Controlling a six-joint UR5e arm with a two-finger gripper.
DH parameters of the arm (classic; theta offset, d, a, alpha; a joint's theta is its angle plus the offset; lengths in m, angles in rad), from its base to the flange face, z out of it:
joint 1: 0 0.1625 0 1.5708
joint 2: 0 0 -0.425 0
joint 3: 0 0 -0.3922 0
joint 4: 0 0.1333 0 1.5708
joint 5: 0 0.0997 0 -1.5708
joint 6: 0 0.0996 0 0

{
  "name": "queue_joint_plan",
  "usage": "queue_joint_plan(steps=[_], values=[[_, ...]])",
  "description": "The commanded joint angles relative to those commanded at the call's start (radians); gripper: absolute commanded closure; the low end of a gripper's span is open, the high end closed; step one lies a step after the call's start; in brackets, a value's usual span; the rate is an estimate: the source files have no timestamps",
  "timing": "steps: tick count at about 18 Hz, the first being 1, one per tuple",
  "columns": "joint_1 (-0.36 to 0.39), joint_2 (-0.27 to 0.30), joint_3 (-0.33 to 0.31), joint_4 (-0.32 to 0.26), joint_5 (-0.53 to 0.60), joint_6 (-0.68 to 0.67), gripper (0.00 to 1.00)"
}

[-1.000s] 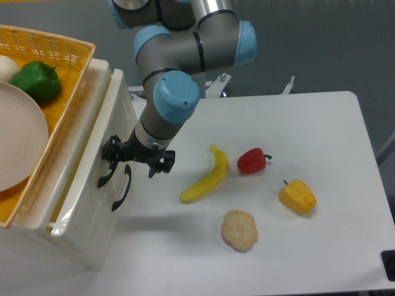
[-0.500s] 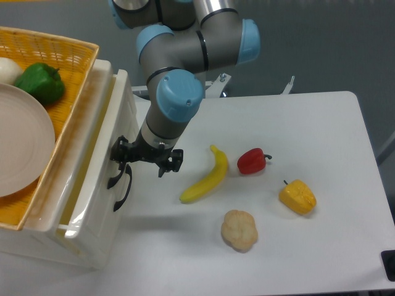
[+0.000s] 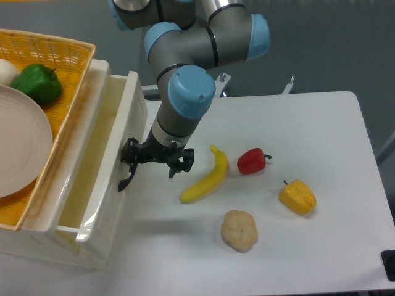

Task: Slide open the top white drawer
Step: 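Pull the upper drawer outward from the cabinet by its handle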

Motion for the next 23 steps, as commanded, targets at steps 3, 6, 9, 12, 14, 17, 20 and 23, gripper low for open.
queue_joint_plan(steps=[3,6,9,12,14,17,20,23], values=[[0.020,0.000,-0.002,0.000,0.000,0.002,0.00],[0.035,0.000,0.000,0.000,0.002,0.026,0.00],[0.049,0.000,0.002,0.000,0.002,0.028,0.00],[0.061,-0.002,0.009,0.000,0.002,0.028,0.00],[0.071,-0.011,0.017,0.000,0.003,0.031,0.00],[0.081,-0.020,0.021,0.000,0.009,0.035,0.00],[0.095,-0.021,0.026,0.000,0.009,0.035,0.00],[0.107,-0.023,0.029,0.000,0.011,0.035,0.00]])
